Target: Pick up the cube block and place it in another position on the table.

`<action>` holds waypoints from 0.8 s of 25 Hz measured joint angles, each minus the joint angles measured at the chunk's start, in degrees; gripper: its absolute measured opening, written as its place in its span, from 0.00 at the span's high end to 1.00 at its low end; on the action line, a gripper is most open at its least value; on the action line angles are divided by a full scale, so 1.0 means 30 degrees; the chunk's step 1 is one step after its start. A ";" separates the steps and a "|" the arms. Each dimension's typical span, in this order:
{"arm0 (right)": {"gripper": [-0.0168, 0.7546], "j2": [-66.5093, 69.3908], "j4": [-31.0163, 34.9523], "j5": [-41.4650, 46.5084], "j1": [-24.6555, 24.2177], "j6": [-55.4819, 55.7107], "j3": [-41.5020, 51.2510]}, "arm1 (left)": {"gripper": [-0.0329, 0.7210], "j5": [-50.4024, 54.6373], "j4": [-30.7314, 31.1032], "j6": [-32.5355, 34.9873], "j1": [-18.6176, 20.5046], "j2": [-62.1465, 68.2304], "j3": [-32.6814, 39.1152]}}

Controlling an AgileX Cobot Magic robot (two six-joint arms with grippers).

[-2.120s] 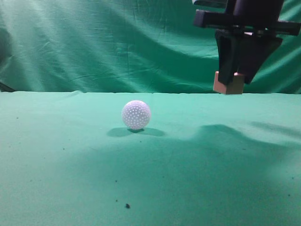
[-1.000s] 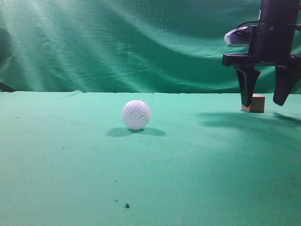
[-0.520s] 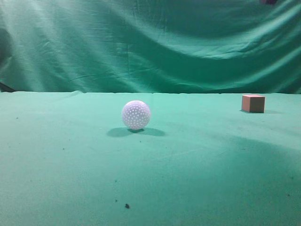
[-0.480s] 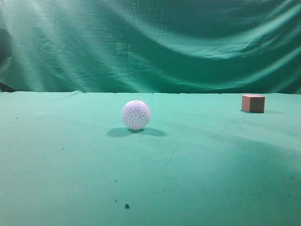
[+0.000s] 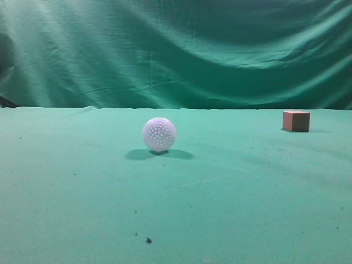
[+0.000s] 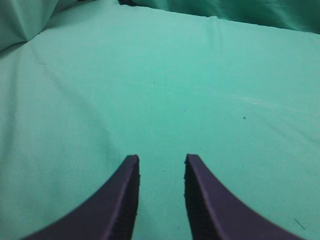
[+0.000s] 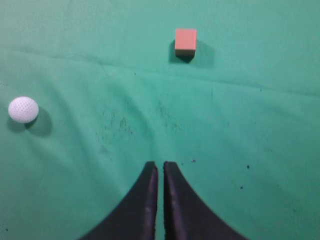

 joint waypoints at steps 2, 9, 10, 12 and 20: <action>0.98 -0.1646 0.0000 -0.0877 0.0000 0.0156 0.2176 | 0.61 0.0000 0.0000 0.0000 0.0000 0.0000 0.0000; 0.98 -0.6908 0.0000 -0.2784 0.0000 0.1055 0.7359 | 0.61 0.0000 0.0000 0.0000 0.0000 0.0000 0.0000; 0.98 -0.7490 0.0000 -0.2784 0.0000 0.1064 0.7459 | 0.61 0.0000 0.0000 0.0000 0.0000 0.0000 0.0000; 0.98 -0.8382 0.0344 -0.2608 0.0000 0.1101 0.7493 | 0.61 0.0000 0.0000 0.0000 0.0000 0.0000 0.0000; 0.98 -0.9679 -0.0697 -0.1194 0.0000 0.0173 0.7637 | 0.61 0.0000 0.0000 0.0000 0.0000 0.0000 0.0000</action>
